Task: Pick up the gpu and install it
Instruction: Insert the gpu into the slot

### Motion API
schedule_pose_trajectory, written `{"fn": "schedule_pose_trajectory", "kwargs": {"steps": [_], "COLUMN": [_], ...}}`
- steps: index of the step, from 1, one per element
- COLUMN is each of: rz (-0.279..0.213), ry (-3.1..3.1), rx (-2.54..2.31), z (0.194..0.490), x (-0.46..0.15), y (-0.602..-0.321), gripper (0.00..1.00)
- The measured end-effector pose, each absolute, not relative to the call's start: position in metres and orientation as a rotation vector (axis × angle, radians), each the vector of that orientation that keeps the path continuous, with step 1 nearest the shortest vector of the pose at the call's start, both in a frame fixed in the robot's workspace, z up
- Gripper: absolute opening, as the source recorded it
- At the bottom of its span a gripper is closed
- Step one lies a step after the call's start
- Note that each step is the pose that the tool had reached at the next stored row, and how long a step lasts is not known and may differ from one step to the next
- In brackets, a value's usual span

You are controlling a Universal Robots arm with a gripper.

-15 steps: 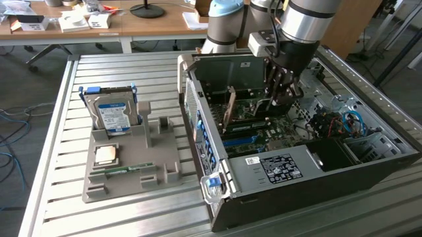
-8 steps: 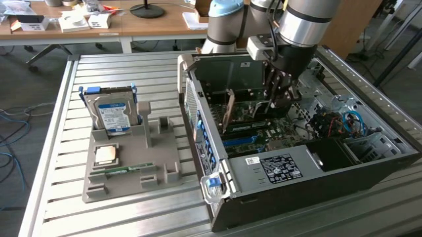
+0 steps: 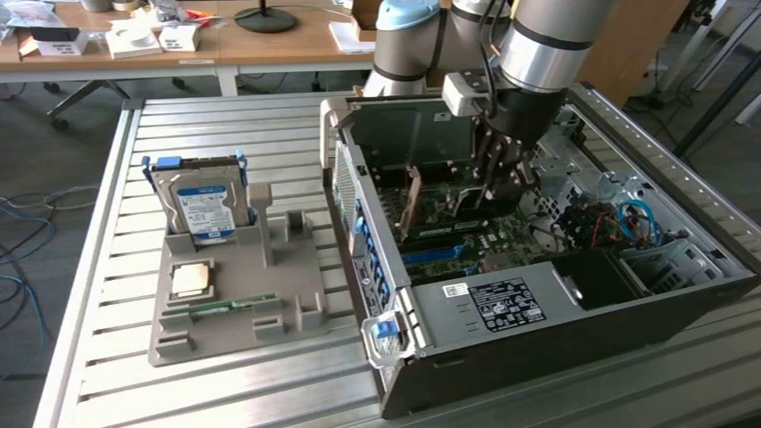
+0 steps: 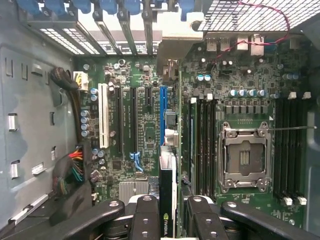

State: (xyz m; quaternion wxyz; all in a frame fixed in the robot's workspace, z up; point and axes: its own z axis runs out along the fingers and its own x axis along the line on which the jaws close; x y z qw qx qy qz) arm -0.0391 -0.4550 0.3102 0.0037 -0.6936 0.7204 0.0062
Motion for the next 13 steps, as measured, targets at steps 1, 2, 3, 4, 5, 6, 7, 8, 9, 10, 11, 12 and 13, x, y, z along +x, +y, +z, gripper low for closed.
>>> {"fn": "schedule_pose_trajectory", "kwargs": {"steps": [1, 2, 3, 4, 5, 6, 7, 8, 9, 10, 11, 12, 13], "rz": [0.019, 0.019, 0.019, 0.019, 0.019, 0.019, 0.019, 0.019, 0.019, 0.019, 0.019, 0.019, 0.019], "ry": [2.258, 2.258, 2.258, 2.258, 2.258, 2.258, 2.258, 2.258, 2.258, 2.258, 2.258, 2.258, 2.258], "rx": [-2.174, -2.174, -2.174, -2.174, -2.174, -2.174, -2.174, -2.174, -2.174, -2.174, -2.174, -2.174, -2.174], "z": [0.3091, 0.3081, 0.3070, 0.3059, 0.3048, 0.3038, 0.3028, 0.3019, 0.3013, 0.3013, 0.3013, 0.3013, 0.3012], "x": [-0.0392, -0.0393, -0.0395, -0.0396, -0.0397, -0.0398, -0.0399, -0.0400, -0.0400, -0.0401, -0.0401, -0.0401, -0.0401], "y": [-0.4550, -0.4550, -0.4550, -0.4550, -0.4550, -0.4550, -0.4550, -0.4550, -0.4550, -0.4550, -0.4550, -0.4550, -0.4550], "gripper": [0.26, 0.26, 0.26, 0.26, 0.26, 0.26, 0.26, 0.26, 0.26, 0.26, 0.26, 0.26, 0.26]}}
